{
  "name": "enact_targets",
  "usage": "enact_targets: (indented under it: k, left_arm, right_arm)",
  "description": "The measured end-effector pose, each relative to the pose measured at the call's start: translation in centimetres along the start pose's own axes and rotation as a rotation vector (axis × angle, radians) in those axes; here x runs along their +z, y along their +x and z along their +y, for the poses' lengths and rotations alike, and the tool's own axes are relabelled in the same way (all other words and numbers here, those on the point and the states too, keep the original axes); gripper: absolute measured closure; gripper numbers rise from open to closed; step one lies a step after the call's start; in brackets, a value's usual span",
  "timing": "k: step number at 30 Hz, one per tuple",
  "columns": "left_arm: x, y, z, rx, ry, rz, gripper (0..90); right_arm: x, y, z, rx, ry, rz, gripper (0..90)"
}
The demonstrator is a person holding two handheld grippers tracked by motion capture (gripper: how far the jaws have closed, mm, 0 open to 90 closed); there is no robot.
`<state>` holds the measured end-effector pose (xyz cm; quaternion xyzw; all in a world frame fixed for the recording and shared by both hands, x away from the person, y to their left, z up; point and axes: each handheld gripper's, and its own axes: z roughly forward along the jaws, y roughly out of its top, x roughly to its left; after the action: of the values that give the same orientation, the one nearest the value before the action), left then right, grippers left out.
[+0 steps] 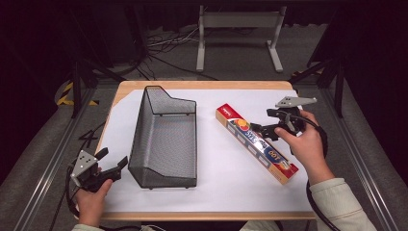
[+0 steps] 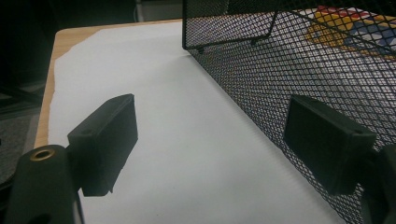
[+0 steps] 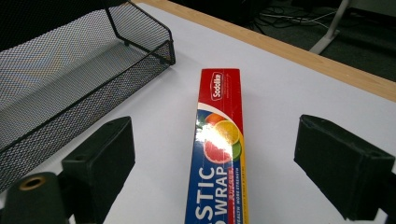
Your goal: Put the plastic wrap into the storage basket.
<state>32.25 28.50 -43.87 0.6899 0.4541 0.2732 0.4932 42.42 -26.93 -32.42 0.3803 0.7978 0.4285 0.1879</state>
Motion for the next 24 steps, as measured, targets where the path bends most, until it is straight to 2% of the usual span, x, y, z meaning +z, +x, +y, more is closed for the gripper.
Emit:
enact_targets:
  k: [11,24]
  left_arm:
    - [0.0,0.0,0.0,-0.002,-0.001,0.003,18.5]
    - [0.1,0.0,0.0,-0.008,0.000,-0.004,18.5]
  right_arm:
    - [3.3,-0.7,-0.5,0.051,0.076,-0.006,12.5]
    - [6.7,-1.0,-2.6,0.056,0.213,-0.002,11.6]
